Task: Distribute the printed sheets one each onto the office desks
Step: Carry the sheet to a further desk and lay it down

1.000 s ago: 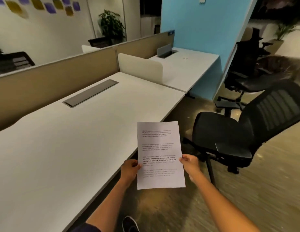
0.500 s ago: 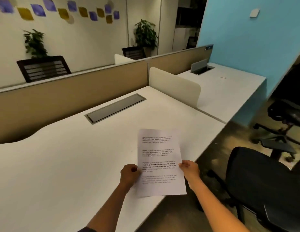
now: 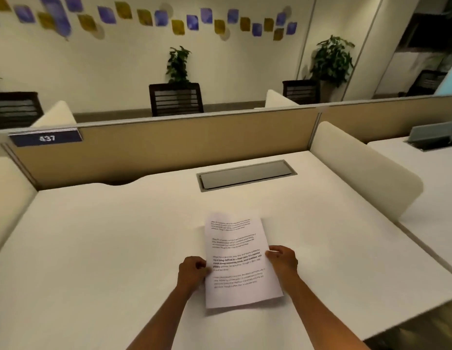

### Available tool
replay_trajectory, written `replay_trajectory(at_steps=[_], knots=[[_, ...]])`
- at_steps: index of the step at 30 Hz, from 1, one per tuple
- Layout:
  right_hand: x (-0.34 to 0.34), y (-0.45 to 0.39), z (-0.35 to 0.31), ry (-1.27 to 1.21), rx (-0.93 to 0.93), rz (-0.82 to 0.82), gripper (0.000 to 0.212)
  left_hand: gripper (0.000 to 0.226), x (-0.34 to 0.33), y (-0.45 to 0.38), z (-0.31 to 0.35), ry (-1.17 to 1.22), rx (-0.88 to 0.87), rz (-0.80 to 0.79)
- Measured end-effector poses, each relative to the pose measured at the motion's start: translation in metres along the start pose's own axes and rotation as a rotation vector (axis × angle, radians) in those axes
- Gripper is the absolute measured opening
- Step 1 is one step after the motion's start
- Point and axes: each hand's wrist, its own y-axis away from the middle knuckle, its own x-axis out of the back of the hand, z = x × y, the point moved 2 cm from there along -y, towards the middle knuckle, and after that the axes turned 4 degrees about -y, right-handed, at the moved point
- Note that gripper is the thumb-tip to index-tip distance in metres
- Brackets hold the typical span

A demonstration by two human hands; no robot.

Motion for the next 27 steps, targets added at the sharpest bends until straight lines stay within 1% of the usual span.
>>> replay_trajectory(at_steps=[4,5,9,13,16,19,21,23,27], knots=[[-0.01,-0.026,-0.018,0.034,0.057,-0.074,0.025,0.013,-0.008,-0.007,0.005,0.011,0.049,0.069],[-0.011,-0.027,-0.019,0.04,0.063,-0.071,0.025,0.015,-0.007,-0.007,0.004,-0.002,0.049,0.072],[-0.016,-0.043,-0.011,0.131,0.08,-0.132,0.025,0.019,-0.018,-0.009,0.001,-0.074,0.089,0.124],[-0.014,-0.046,0.004,0.27,0.17,-0.181,0.028,0.024,-0.026,-0.005,0.001,-0.128,0.138,0.142],[-0.012,-0.047,0.012,0.364,0.252,-0.196,0.036,0.034,-0.03,-0.004,0.0,-0.204,0.131,0.133],[-0.011,-0.045,0.019,0.48,0.297,-0.215,0.051,0.05,-0.031,-0.002,-0.003,-0.231,0.134,0.147],[-0.011,-0.042,0.023,0.539,0.337,-0.212,0.056,0.065,-0.031,0.0,-0.006,-0.295,0.098,0.158],[-0.011,-0.04,0.027,0.593,0.421,-0.194,0.056,0.075,-0.034,0.002,-0.008,-0.377,0.038,0.156],[-0.011,-0.034,0.036,0.69,0.61,-0.228,0.055,0.083,-0.04,0.007,-0.011,-0.564,-0.088,0.132]])
